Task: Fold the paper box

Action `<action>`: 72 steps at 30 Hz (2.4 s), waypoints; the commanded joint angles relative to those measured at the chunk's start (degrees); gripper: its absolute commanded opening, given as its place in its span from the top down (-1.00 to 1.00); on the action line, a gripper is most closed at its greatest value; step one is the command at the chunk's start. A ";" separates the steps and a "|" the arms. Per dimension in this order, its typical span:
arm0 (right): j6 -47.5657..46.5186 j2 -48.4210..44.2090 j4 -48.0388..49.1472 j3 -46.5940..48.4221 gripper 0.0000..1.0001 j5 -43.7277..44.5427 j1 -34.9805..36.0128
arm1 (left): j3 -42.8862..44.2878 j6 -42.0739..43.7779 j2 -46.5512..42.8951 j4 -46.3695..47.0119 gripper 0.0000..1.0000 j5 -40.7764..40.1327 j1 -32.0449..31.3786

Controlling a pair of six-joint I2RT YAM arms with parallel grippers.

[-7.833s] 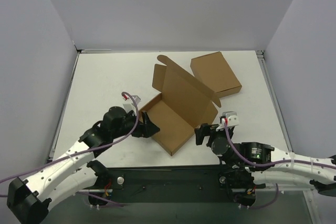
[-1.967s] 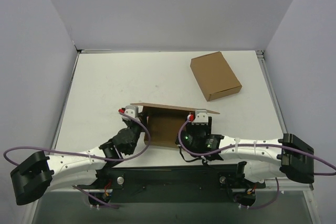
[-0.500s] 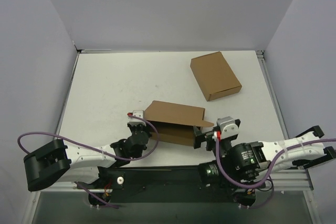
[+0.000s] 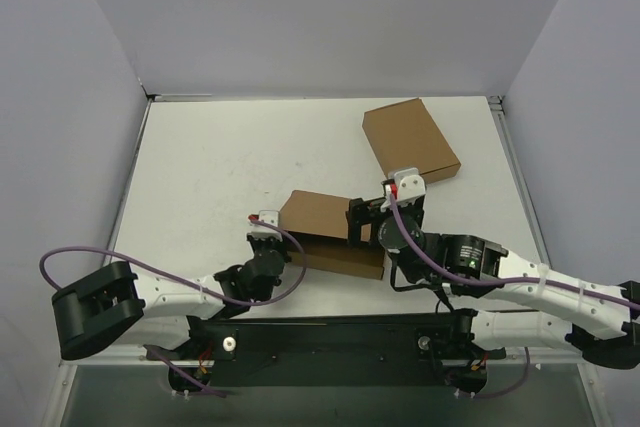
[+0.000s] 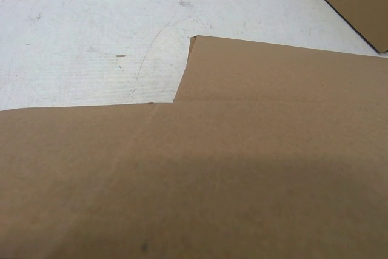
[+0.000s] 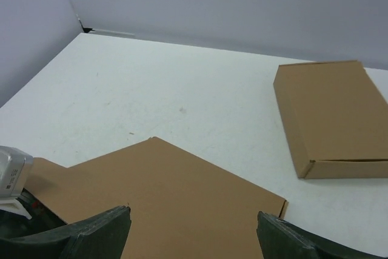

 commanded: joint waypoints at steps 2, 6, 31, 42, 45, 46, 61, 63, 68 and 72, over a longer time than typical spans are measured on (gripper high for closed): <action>4.49 1.93 10.92 -8.01 -0.71 -7.16 -3.20 | -0.33 1.29 0.96 -11.93 1.00 8.07 -1.03; 11.70 2.54 11.80 -14.25 -0.71 -10.05 -4.70 | 2.04 -0.29 -2.90 -19.23 0.65 14.21 -1.30; 20.50 4.39 18.05 -26.47 -0.71 -12.17 -9.98 | 11.27 -11.64 -33.32 -62.39 -0.34 46.29 -3.58; 20.15 5.44 18.31 -26.83 -0.71 -11.56 -10.33 | 33.23 -1.10 -36.15 -66.89 -0.61 51.52 -2.88; 20.15 5.71 18.22 -27.00 -0.71 -11.38 -10.33 | 36.24 2.24 -31.85 -61.73 -0.68 49.38 -1.21; 20.15 5.80 18.14 -27.00 -0.71 -11.38 -10.33 | 36.15 2.69 -30.35 -59.87 -0.68 50.08 1.05; 20.15 3.16 17.34 -28.50 -0.70 -10.06 -10.07 | 14.72 -2.58 -2.13 -19.43 -0.36 69.77 22.70; 20.06 3.16 17.17 -28.59 -0.70 -10.15 -10.15 | 13.83 -2.49 -1.94 -19.51 -0.35 69.33 22.70; 18.83 2.46 15.59 -27.10 -0.69 -9.80 -9.98 | 17.76 -0.74 -8.78 -24.33 -0.36 65.73 22.79; 16.29 0.35 12.34 -24.73 -0.68 -7.78 -9.63 | 22.87 1.02 -10.30 -28.47 -0.36 64.32 22.87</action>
